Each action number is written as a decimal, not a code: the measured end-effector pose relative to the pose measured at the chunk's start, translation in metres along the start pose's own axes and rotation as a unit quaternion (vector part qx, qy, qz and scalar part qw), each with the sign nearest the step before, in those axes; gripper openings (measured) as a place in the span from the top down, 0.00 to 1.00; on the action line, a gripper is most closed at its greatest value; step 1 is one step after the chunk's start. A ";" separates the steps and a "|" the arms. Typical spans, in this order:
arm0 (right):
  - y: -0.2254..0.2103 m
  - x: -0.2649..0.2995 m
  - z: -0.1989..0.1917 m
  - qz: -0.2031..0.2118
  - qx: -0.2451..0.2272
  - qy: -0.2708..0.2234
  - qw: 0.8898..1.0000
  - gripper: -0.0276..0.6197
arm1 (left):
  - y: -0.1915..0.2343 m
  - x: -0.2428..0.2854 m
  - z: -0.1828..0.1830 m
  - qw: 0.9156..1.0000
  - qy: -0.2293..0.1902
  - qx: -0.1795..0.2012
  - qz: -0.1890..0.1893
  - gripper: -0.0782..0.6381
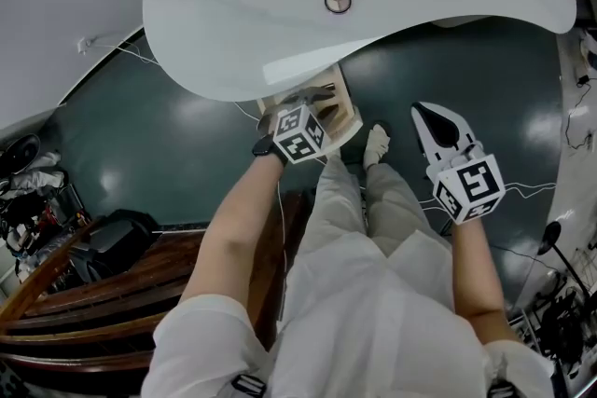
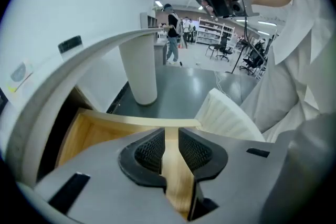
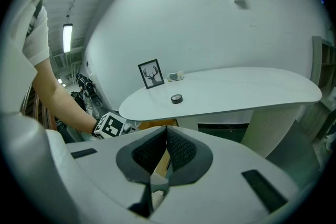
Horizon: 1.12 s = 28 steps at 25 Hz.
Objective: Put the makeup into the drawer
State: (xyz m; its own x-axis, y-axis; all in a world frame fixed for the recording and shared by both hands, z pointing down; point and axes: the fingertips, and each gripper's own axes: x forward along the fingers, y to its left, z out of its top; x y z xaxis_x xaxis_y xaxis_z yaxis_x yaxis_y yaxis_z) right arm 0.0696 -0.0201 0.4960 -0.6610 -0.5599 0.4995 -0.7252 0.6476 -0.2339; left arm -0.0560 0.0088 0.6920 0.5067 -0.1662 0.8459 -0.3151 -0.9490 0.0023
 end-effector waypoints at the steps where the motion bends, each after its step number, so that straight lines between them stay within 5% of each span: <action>1: 0.000 -0.002 0.003 0.000 -0.001 -0.002 1.000 0.94 | -0.001 -0.006 0.005 1.000 -0.006 0.002 0.003 0.77; 17: -0.001 -0.025 0.048 -0.004 -0.015 -0.022 1.000 0.94 | 0.015 -0.115 0.098 0.990 -0.112 -0.032 0.076 0.86; 28: -0.012 -0.022 0.069 -0.011 -0.011 -0.030 0.999 0.94 | 0.069 -0.151 0.126 0.984 -0.131 -0.032 0.116 0.87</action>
State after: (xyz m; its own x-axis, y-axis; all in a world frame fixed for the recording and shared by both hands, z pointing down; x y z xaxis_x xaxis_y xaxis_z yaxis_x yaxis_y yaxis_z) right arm 0.0796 -0.0509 0.4305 -0.6563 -0.6027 0.4539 -0.7352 0.6460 -0.2053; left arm -0.0531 -0.0654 0.4972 0.6027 -0.4478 0.6605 -0.4920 -0.8602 -0.1342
